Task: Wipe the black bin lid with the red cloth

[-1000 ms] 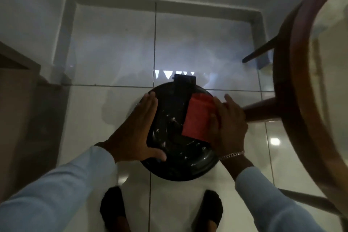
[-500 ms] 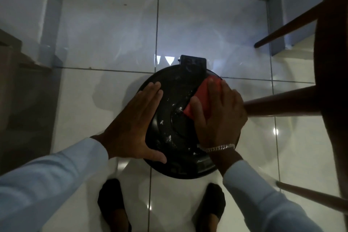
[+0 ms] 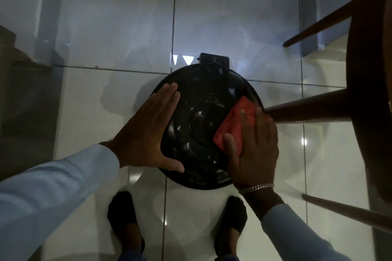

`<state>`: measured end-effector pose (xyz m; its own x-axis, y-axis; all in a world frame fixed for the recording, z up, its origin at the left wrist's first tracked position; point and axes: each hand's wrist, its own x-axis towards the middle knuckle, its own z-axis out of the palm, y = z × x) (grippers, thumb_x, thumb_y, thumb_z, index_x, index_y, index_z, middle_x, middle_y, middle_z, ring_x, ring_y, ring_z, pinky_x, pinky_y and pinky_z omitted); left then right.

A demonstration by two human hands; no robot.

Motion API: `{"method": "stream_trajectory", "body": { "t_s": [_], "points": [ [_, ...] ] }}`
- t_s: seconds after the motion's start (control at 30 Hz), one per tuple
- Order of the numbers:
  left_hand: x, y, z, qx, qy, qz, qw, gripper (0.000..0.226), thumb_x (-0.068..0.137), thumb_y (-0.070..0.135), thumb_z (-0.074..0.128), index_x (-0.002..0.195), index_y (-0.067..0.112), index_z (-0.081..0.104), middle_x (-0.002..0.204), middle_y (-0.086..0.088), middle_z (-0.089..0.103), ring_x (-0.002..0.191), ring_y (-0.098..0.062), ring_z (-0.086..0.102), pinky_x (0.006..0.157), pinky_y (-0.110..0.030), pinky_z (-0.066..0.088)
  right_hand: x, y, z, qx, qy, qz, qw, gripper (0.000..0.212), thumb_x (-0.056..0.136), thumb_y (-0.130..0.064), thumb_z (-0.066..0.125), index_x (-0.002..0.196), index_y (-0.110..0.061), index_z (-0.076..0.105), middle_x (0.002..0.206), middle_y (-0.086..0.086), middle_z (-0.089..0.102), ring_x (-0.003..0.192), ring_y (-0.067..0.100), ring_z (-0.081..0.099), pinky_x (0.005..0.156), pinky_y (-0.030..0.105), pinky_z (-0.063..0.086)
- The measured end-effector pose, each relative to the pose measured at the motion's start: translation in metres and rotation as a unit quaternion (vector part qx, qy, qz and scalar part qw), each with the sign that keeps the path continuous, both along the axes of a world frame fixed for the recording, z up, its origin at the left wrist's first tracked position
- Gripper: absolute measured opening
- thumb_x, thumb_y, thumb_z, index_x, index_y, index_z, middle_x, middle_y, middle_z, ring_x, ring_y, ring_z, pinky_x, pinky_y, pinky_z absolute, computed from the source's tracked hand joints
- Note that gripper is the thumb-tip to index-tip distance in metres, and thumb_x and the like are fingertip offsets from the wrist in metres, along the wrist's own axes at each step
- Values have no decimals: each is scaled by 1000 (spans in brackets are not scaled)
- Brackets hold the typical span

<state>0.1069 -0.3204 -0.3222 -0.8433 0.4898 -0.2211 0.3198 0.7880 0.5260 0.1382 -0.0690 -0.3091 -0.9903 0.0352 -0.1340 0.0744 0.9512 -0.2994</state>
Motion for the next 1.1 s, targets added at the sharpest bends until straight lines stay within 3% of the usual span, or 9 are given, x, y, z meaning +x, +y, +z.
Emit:
{"method": "stream_trajectory", "body": {
  "t_s": [0.1,0.33,0.4,0.47,0.57,0.67,0.87,1.0,1.1],
  "points": [
    [1,1,0,3,5,0,1000,145,52,90,59,153,10,-9,164,-6,-14,152,-22,-13,122,-45,6,4,-20,-3,-34,-7,-148,988,65,90,-59,30,148,-36,15,162,8,20,149,34,16,122,52,15],
    [1,1,-3,-2,3,0,1000,145,51,93,53,153,11,-9,164,-5,-14,152,-22,-13,123,-41,2,53,-85,1,-50,11,-260,964,70,87,-59,36,147,-25,30,162,13,17,148,41,11,119,54,12],
    [1,3,-4,3,5,4,1000,144,52,94,51,153,11,-8,164,-6,-13,152,-23,-12,123,-35,-5,42,-80,2,-36,29,-242,969,69,86,-59,39,145,-21,37,159,17,23,146,43,17,117,61,21],
    [1,4,-5,5,14,5,1000,143,53,94,51,153,10,-7,165,-9,-10,152,-26,-11,124,-39,-3,26,-65,2,-5,37,-212,976,67,87,-57,41,143,-20,40,158,17,27,145,43,22,115,61,24],
    [1,4,-8,12,20,1,1000,143,54,94,50,153,8,-6,164,-11,-9,152,-27,-10,123,-45,2,-4,-51,2,6,18,-199,980,64,89,-59,39,146,-30,30,161,9,23,147,37,19,117,57,21],
    [1,2,-8,16,20,3,1000,142,54,94,50,153,8,-5,165,-10,-10,152,-26,-10,124,-37,-5,-19,-57,-2,39,26,-187,981,62,91,-62,31,146,-36,20,161,6,23,147,37,19,116,59,22],
    [1,1,-5,10,21,-3,1000,143,54,93,52,153,7,-6,164,-10,-11,152,-25,-12,123,-39,-4,32,-26,-6,67,44,31,996,62,91,-51,38,147,-26,29,159,11,27,148,39,16,117,60,19],
    [0,1,-4,4,22,-9,1000,142,55,93,53,153,8,-7,164,-10,-12,151,-24,-13,123,-41,-1,-8,-34,-3,71,20,-52,996,62,93,-58,29,149,-33,21,162,6,20,150,33,13,118,62,14],
    [1,1,-6,8,28,-6,1000,143,54,93,53,153,8,-6,164,-9,-11,152,-24,-12,123,-41,1,-23,-48,-4,88,20,-36,995,63,93,-61,28,149,-34,18,162,7,20,149,33,15,119,61,12]
  ]
}}
